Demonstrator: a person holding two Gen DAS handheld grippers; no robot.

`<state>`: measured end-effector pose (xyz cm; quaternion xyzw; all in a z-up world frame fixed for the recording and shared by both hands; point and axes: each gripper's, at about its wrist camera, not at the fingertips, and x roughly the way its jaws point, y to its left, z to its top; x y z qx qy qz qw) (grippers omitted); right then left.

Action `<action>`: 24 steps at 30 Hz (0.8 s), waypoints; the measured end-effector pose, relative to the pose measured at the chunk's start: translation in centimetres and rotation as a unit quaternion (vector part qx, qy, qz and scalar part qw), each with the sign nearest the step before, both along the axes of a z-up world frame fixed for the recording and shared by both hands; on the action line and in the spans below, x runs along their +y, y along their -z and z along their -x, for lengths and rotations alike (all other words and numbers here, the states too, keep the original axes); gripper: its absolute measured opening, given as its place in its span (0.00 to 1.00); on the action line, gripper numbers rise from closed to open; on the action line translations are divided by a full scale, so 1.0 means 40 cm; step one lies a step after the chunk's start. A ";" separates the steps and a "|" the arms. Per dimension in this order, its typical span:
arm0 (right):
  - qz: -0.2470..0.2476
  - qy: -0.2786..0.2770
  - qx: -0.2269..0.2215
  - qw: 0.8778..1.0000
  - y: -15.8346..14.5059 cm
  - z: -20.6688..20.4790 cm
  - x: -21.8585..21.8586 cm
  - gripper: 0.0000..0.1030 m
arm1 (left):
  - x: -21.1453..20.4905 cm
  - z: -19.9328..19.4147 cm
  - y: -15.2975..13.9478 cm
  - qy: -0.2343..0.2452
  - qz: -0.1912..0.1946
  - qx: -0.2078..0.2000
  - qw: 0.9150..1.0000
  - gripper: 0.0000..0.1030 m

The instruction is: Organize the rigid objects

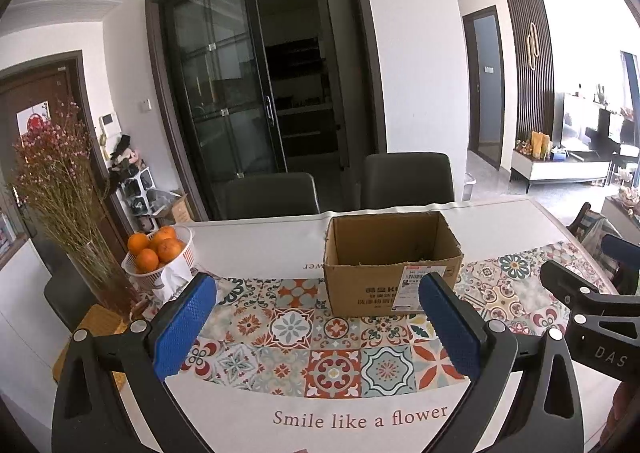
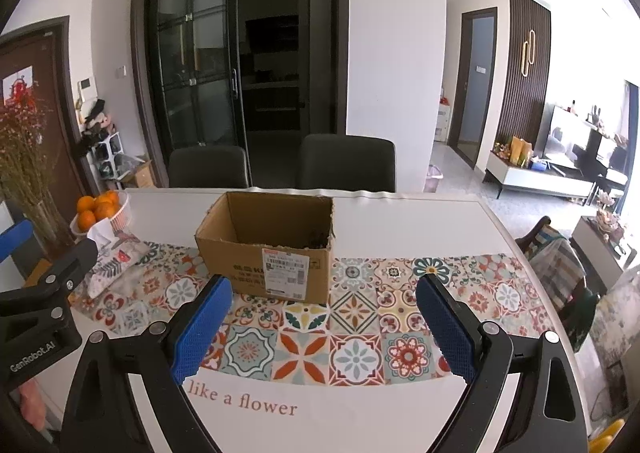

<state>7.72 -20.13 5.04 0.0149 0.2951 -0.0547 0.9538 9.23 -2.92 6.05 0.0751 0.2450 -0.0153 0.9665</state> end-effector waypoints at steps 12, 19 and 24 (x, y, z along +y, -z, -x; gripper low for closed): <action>0.000 -0.003 -0.004 1.000 -0.009 0.002 -0.001 0.91 | -0.004 0.008 -0.015 -0.004 -0.002 -0.008 1.000 1.00; 0.000 -0.003 -0.006 1.000 -0.010 0.004 -0.002 0.91 | -0.003 0.011 -0.017 -0.004 -0.001 -0.008 1.000 1.00; 0.000 -0.002 -0.004 1.000 -0.010 0.002 -0.005 0.91 | -0.005 0.010 -0.016 -0.004 -0.001 -0.006 1.000 1.00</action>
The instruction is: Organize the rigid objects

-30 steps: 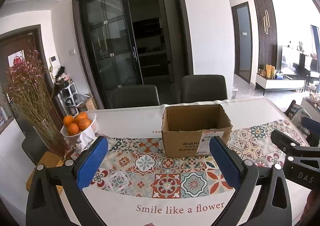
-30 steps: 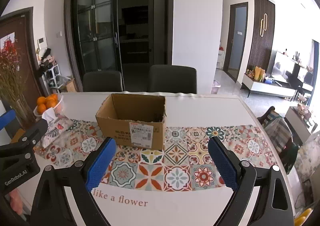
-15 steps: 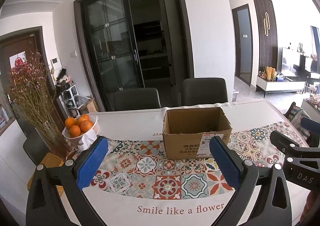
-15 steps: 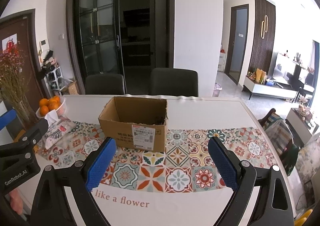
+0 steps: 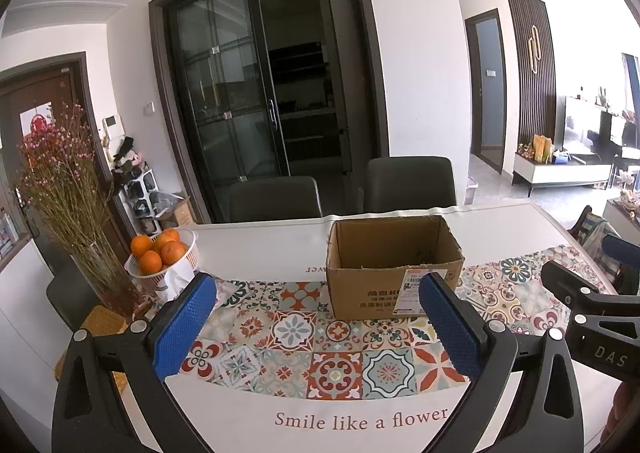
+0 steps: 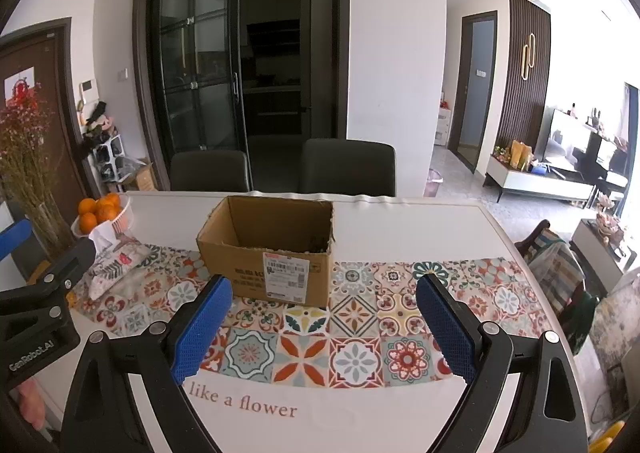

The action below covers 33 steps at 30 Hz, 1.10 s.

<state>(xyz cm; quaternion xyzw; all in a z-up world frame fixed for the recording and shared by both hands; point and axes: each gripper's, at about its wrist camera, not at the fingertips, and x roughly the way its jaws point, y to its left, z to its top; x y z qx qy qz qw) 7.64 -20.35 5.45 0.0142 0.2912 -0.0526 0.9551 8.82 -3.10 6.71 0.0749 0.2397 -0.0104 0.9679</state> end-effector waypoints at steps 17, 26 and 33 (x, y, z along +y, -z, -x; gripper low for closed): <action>0.002 0.000 0.000 1.000 0.001 -0.006 -0.004 0.91 | 0.001 -0.003 0.007 -0.001 0.000 0.001 1.000 1.00; 0.002 -0.001 0.000 1.000 0.000 -0.007 -0.003 0.91 | 0.002 -0.005 0.013 -0.001 0.002 0.004 1.000 1.00; 0.002 -0.001 0.000 1.000 0.004 -0.008 -0.003 0.91 | 0.004 -0.008 0.020 -0.002 0.004 0.006 1.000 1.00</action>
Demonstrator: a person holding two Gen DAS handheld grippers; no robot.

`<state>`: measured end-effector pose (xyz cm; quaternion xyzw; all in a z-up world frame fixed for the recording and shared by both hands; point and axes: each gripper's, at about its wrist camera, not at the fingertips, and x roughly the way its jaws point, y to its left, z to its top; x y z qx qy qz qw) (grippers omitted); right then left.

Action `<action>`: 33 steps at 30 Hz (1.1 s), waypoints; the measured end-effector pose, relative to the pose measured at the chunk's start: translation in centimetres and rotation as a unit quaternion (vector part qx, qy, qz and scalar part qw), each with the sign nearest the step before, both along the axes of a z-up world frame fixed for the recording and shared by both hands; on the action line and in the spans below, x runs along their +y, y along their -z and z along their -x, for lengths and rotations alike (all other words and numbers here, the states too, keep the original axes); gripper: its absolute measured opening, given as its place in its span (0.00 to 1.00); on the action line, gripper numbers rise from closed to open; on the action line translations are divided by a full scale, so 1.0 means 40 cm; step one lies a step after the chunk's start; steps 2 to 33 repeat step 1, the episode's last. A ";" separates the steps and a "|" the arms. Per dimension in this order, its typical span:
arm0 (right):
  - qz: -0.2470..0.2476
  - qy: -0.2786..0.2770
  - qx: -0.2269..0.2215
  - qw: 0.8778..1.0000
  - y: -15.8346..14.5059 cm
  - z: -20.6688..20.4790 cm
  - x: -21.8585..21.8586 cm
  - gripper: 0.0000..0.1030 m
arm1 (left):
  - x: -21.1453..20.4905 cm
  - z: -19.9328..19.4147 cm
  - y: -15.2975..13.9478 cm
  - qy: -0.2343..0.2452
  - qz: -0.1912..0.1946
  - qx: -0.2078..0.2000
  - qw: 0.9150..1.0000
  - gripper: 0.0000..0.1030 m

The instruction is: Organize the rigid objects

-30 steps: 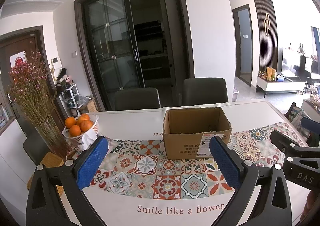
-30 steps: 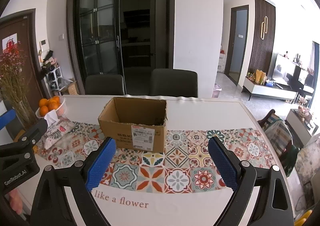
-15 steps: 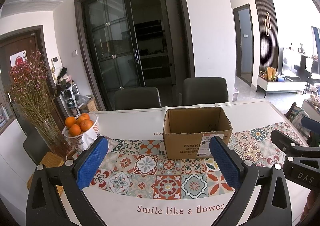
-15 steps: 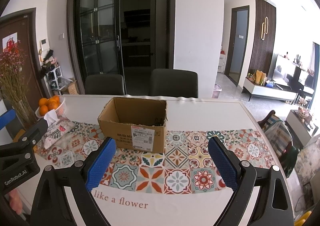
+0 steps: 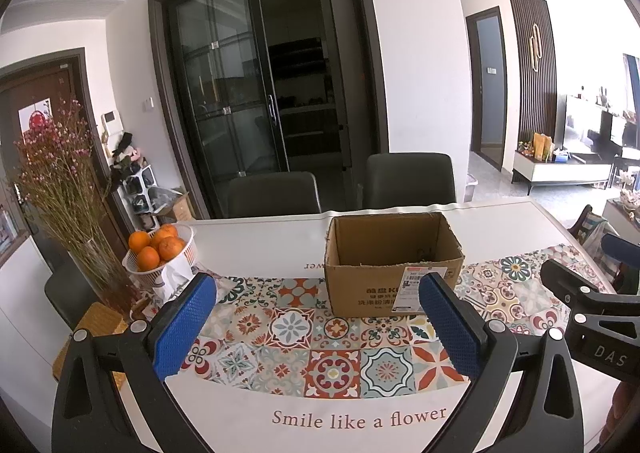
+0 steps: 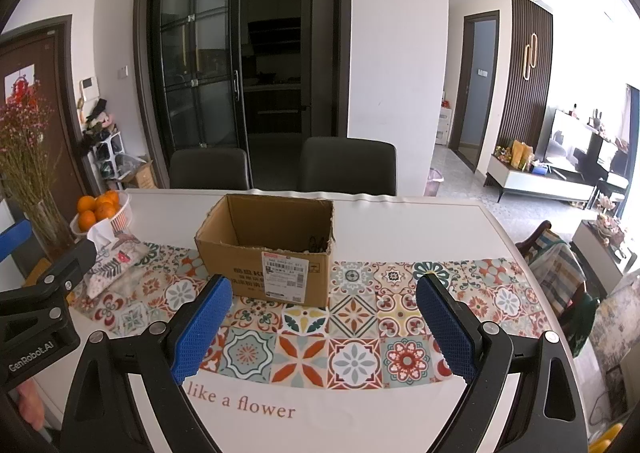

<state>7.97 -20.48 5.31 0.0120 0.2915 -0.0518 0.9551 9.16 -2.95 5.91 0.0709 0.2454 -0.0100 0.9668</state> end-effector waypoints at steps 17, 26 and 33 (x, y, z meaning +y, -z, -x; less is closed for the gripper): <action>0.000 0.000 0.000 1.000 0.002 -0.001 -0.002 0.91 | 0.000 -0.001 0.000 0.000 0.000 0.000 1.000 1.00; 0.000 0.000 0.000 1.000 0.002 -0.001 -0.002 0.91 | 0.000 -0.001 0.000 0.000 0.000 0.000 1.000 1.00; 0.000 0.000 0.000 1.000 0.002 -0.001 -0.002 0.91 | 0.000 -0.001 0.000 0.000 0.000 0.000 1.000 1.00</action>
